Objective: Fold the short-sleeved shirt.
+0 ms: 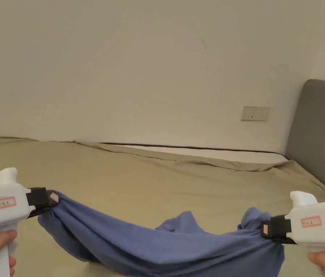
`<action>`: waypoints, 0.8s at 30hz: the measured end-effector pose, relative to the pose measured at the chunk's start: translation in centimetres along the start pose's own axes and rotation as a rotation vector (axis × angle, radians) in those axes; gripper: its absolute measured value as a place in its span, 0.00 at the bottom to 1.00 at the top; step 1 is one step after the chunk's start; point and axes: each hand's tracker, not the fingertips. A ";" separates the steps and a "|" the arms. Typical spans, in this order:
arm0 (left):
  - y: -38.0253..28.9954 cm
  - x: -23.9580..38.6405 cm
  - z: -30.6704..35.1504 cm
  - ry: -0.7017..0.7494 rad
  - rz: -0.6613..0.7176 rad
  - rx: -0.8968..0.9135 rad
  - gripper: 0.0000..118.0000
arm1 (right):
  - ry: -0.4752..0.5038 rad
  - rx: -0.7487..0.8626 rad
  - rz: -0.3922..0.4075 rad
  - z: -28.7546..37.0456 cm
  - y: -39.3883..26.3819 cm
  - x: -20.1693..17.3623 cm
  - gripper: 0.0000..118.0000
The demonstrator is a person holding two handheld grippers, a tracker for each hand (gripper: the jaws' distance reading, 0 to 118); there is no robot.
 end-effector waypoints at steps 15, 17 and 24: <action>-12.8 -5.7 13.4 -0.006 -0.003 -0.152 0.00 | 0.008 -0.195 -0.196 7.6 -21.0 3.4 0.08; -13.6 -6.3 14.2 0.019 -0.033 -0.190 0.00 | 0.003 -0.218 -0.198 8.1 -22.3 3.6 0.08; -18.5 -10.7 14.2 0.134 -0.021 -0.383 0.00 | -0.036 -0.281 -0.381 7.2 -26.4 6.1 0.08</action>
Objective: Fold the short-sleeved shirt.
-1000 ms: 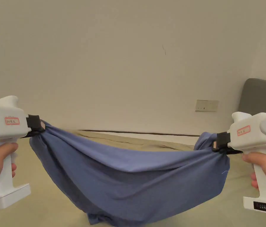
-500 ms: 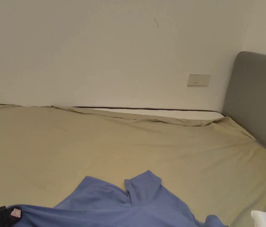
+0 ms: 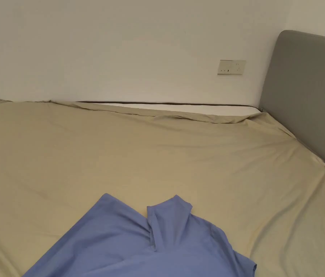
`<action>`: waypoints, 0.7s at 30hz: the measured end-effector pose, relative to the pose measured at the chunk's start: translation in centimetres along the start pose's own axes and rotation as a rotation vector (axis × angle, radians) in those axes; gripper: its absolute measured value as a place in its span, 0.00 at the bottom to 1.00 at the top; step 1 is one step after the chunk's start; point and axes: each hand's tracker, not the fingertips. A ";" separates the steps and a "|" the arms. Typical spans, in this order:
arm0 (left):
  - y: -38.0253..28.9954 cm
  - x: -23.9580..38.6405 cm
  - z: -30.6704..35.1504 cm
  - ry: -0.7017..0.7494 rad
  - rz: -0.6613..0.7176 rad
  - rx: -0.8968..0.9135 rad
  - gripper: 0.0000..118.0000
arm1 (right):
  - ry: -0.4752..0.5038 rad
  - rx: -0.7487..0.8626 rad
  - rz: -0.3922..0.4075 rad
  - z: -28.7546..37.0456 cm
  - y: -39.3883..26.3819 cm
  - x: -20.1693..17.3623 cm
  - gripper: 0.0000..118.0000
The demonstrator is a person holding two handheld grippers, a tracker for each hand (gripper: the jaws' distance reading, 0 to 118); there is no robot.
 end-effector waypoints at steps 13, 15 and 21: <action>-0.2 -0.4 -2.6 0.027 0.196 -0.143 0.88 | -0.038 -0.074 -0.062 -1.0 0.8 0.4 0.81; 0.9 1.5 0.7 0.003 0.190 -0.061 0.88 | 0.013 0.108 0.012 3.7 1.4 -2.1 0.82; -1.2 6.5 11.0 -0.195 0.199 0.277 0.88 | 0.092 0.704 0.246 17.1 -2.7 -10.3 0.83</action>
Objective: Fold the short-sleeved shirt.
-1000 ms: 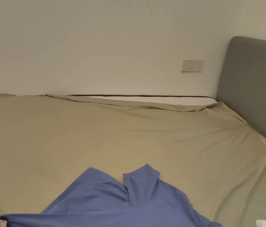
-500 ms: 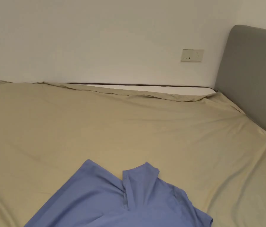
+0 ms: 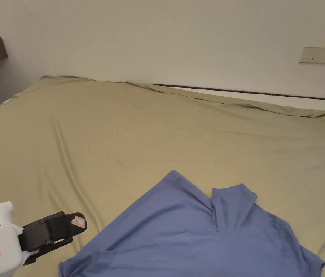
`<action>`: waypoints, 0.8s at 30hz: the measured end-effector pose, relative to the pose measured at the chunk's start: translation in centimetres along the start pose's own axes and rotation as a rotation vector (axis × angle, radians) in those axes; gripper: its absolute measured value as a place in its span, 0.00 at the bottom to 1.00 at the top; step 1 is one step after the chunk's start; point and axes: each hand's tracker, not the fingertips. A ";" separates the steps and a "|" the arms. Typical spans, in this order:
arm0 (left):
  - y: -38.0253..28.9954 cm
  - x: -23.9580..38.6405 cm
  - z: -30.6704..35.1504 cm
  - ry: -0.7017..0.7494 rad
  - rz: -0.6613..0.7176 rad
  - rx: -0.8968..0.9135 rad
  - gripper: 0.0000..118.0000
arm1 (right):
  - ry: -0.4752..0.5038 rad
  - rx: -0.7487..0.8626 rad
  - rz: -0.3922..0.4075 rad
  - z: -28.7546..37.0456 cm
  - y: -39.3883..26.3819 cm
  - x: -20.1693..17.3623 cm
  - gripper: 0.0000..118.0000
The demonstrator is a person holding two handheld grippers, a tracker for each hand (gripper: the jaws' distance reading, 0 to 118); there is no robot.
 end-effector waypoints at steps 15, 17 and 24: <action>-6.3 0.6 -2.7 0.434 -0.452 -0.009 0.12 | 0.039 -0.042 0.262 0.0 -5.7 -10.6 0.03; -5.3 -0.3 -4.8 0.489 -0.532 -0.059 0.55 | 0.058 -0.058 0.262 -0.8 -5.6 -10.8 0.03; -4.8 -6.1 -14.0 0.626 -0.502 -0.293 0.66 | 0.098 -0.158 0.217 -4.3 -6.2 -9.1 0.03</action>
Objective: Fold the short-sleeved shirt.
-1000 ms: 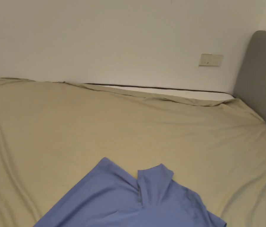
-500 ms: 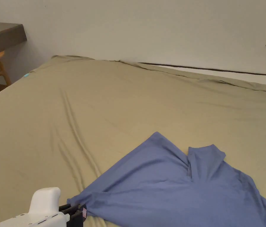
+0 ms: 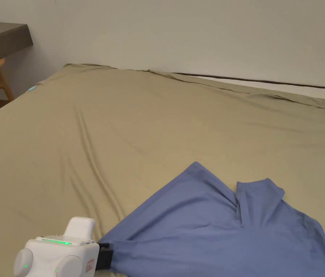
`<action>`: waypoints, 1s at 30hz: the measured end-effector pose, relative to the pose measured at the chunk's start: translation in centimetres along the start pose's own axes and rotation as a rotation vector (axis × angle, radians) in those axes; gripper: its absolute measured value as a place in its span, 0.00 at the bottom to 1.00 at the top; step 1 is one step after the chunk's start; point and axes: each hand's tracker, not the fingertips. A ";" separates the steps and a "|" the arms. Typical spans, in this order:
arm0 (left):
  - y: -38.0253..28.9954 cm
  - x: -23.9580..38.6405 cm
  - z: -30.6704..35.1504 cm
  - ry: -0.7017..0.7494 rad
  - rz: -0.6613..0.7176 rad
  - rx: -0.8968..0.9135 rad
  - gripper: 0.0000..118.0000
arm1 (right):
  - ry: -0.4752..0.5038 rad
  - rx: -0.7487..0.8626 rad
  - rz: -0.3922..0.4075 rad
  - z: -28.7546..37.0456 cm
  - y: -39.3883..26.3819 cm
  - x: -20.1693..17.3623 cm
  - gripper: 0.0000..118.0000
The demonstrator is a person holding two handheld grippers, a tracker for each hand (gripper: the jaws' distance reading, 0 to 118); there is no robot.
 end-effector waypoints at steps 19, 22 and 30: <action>-0.5 0.0 5.6 -0.266 0.202 0.236 0.01 | 0.005 -0.253 0.130 -17.2 4.5 11.4 0.08; 0.0 -0.1 6.3 -0.304 0.232 0.230 0.01 | -0.021 -0.471 0.092 -25.3 5.8 14.7 0.96; 1.1 1.4 5.8 -0.271 0.189 0.198 0.01 | -0.159 -0.694 0.169 -35.2 3.6 17.1 0.76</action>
